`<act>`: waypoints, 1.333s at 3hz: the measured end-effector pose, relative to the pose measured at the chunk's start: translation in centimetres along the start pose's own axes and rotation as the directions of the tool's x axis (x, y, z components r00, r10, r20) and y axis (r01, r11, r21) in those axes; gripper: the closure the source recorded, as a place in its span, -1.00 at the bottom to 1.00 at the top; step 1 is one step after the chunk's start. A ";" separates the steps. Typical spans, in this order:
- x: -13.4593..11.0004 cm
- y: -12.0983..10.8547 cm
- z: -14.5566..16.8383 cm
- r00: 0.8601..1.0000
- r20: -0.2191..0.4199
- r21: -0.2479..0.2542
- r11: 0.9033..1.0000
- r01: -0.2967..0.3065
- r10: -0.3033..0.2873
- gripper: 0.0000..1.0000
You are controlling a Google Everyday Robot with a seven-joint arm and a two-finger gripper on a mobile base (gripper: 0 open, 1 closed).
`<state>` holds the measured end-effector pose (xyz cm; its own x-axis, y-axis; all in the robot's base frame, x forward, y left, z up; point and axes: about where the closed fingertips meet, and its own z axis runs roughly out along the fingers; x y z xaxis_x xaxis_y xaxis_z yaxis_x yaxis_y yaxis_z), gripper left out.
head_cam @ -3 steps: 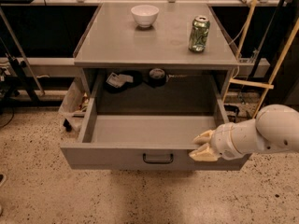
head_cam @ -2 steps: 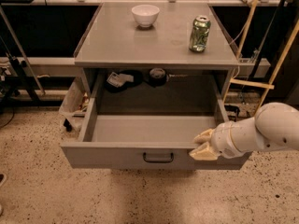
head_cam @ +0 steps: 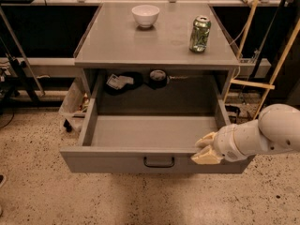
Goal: Open top drawer
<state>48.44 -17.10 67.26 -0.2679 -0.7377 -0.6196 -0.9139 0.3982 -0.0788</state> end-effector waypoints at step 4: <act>0.1 2.3 -1.1 0.999 0.033 0.036 0.999 -0.005 0.004 1.00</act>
Offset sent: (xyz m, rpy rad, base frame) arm -0.3566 -0.1115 -0.0598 0.2295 -0.0445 -0.4668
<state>46.03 -16.83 67.88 -0.2617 -0.7178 -0.6452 -0.9009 0.4215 -0.1036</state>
